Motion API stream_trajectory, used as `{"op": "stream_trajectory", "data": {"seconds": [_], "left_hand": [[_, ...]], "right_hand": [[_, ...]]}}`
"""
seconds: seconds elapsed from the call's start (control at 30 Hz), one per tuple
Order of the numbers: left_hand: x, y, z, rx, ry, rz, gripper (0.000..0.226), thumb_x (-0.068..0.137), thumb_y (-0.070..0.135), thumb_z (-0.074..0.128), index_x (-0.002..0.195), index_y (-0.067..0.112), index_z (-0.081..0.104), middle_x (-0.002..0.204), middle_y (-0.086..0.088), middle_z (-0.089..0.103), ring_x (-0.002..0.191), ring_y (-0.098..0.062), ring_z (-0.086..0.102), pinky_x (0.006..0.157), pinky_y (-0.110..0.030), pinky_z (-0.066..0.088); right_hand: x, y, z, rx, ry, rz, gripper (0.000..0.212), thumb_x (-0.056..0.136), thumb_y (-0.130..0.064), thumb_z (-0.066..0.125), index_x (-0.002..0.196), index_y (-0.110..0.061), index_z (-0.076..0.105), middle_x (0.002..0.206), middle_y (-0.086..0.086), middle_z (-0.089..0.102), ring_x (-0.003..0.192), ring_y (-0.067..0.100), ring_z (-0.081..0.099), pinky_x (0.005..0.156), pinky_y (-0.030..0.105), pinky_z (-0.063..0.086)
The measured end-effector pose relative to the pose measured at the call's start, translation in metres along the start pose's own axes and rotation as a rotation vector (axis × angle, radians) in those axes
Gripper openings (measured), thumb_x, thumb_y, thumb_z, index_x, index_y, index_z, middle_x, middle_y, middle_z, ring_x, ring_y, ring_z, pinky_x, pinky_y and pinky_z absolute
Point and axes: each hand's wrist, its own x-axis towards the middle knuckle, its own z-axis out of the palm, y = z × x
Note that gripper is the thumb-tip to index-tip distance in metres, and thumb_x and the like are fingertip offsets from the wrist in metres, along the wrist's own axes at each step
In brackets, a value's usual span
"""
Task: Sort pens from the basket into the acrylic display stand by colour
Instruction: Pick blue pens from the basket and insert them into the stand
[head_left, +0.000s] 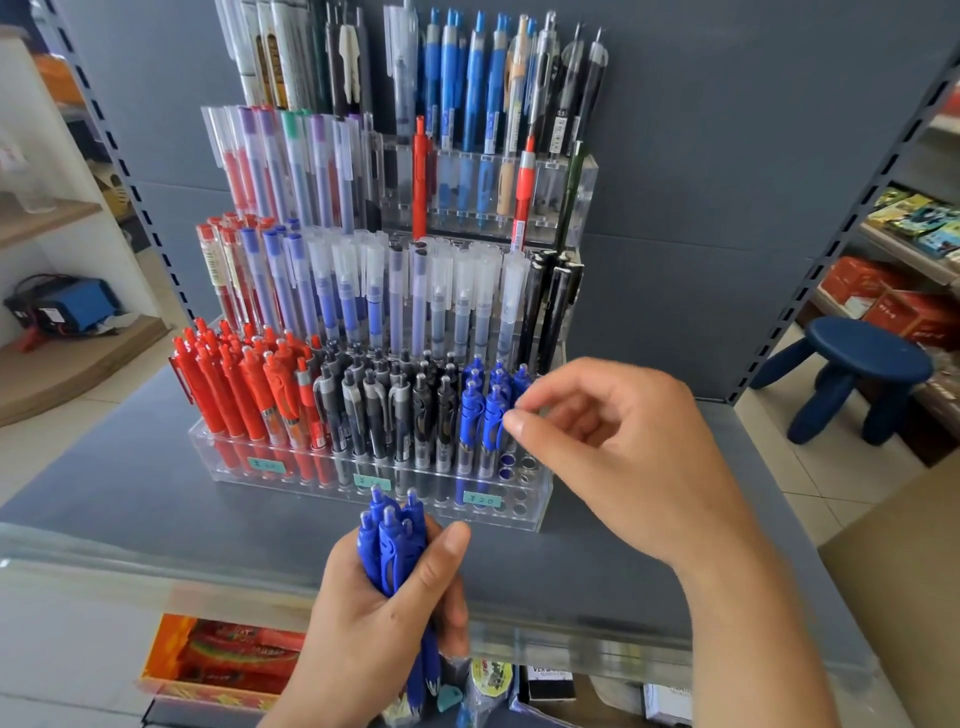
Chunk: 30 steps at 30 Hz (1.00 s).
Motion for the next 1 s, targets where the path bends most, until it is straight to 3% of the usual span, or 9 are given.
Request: {"op": "stream_trajectory", "data": {"seconds": [0.1,0.2,0.43,0.63,0.8,0.9,1.0], "left_hand": [[-0.001,0.002,0.001,-0.003,-0.049,0.000,0.054,0.072,0.056,0.067,0.055,0.006,0.058,0.047,-0.020,0.057,0.037,-0.030,0.056,0.045,-0.030,0.047],[-0.003,0.005,0.002,-0.001,-0.117,0.004,0.053,0.073,0.055,0.066,0.054,0.006,0.062,0.047,-0.018,0.059,0.037,-0.025,0.058,0.044,-0.026,0.046],[-0.005,0.005,0.000,0.017,-0.171,0.023,0.046,0.077,0.052,0.068,0.061,0.009,0.065,0.051,-0.017,0.063,0.041,-0.027,0.061,0.048,-0.025,0.048],[-0.007,0.011,0.000,-0.044,-0.259,0.067,0.020,0.083,0.043,0.070,0.100,0.030,0.072,0.055,-0.020,0.066,0.045,-0.027,0.064,0.049,-0.025,0.051],[-0.008,0.011,0.000,-0.124,-0.283,0.038,0.020,0.083,0.036,0.070,0.103,0.031,0.072,0.061,-0.024,0.068,0.049,-0.033,0.066,0.050,-0.028,0.053],[-0.006,0.012,0.001,-0.142,-0.286,0.030,0.019,0.082,0.039,0.073,0.094,0.023,0.073,0.063,-0.023,0.069,0.053,-0.033,0.068,0.055,-0.033,0.055],[-0.005,0.013,0.000,-0.182,-0.276,0.007,0.038,0.077,0.052,0.081,0.090,0.018,0.072,0.065,-0.024,0.070,0.054,-0.034,0.069,0.055,-0.034,0.057]], "right_hand": [[-0.005,-0.008,0.005,0.056,-0.337,0.056,0.013,0.082,-0.042,0.080,0.088,-0.031,0.080,0.078,-0.008,0.074,0.069,0.013,0.066,0.063,0.021,0.050],[-0.005,-0.008,0.016,-0.017,-0.475,0.044,0.022,0.078,-0.051,0.080,0.090,-0.033,0.080,0.082,-0.012,0.072,0.069,0.011,0.064,0.065,0.025,0.050],[-0.005,-0.007,0.017,0.048,-0.544,0.055,0.019,0.080,-0.039,0.084,0.093,-0.027,0.080,0.080,-0.007,0.075,0.063,0.004,0.055,0.065,0.026,0.048],[-0.004,-0.004,0.013,0.170,-0.619,0.059,0.013,0.085,-0.019,0.082,0.098,-0.020,0.081,0.081,-0.010,0.073,0.073,0.010,0.063,0.074,0.035,0.053],[-0.004,-0.001,0.010,0.206,-0.605,0.041,0.011,0.088,-0.016,0.078,0.099,-0.018,0.081,0.087,0.000,0.075,0.078,0.014,0.068,0.076,0.029,0.054],[-0.004,0.001,0.009,0.224,-0.569,0.028,0.010,0.089,-0.016,0.077,0.099,-0.018,0.079,0.088,0.009,0.075,0.082,0.022,0.072,0.079,0.030,0.056],[-0.004,0.001,0.011,0.282,-0.541,0.023,0.009,0.091,-0.012,0.075,0.099,-0.015,0.078,0.088,0.013,0.074,0.078,0.016,0.070,0.078,0.024,0.054]]}}
